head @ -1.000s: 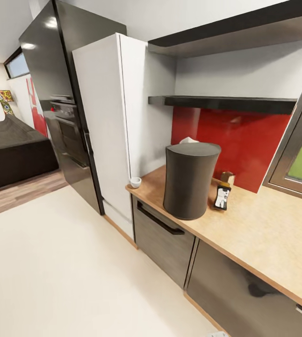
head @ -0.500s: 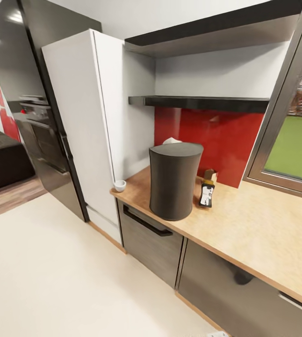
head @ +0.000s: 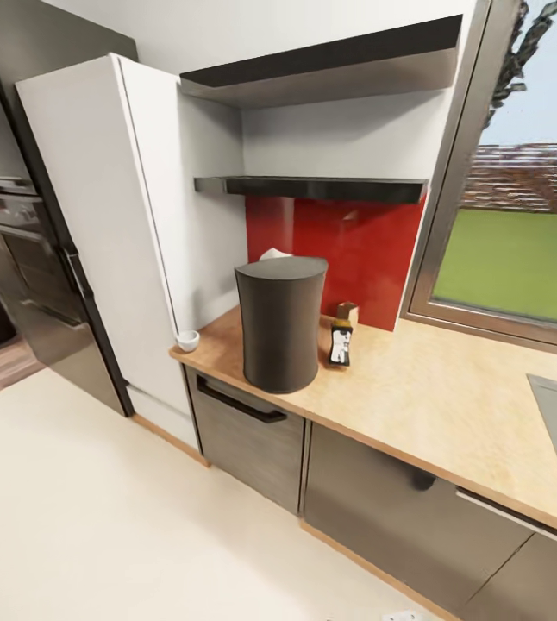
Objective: Set up a coffee station on the kitchen countertop: keep the coffee maker on the countertop, move the bottle of coffee from the kitchen shelf to the counter next to the coffee maker, place a paper coffee filter on top of the coffee maker, put the saucer next to the coffee maker with the coffee cup on the saucer, and place the electric kettle next to the coffee maker.
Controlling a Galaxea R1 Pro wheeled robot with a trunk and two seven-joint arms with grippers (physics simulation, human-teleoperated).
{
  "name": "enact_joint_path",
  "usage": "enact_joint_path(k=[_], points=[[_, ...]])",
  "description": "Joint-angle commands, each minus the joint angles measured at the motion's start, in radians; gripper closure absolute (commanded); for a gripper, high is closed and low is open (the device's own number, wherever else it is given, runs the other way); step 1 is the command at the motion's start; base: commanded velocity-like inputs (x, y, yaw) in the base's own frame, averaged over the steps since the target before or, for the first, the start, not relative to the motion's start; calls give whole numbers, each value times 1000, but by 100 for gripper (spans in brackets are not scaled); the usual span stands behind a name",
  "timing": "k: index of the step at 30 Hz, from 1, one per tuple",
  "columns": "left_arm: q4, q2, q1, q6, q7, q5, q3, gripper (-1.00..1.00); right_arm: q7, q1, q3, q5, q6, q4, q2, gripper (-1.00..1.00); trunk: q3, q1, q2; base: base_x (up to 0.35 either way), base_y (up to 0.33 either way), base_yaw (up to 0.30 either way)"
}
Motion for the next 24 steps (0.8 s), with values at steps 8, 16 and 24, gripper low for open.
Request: enact_joint_path(k=[8,16,24], points=[[-3,-1,-1,5,-7,-10,8,100,2,-1,8,-8,4,0,0,-100,-2,1,-2,-12,0,-259],[-21,-19,-14,7,-86,-4,-55,100,2,-1,8,-8,4,1,0,-100,-2,1,-2,0,0,-261],[-62,-13,-150,65,-476,1,-79,100,0,1,8,-8,4,1,0,-100,-2,1,-2,0,0,-261]])
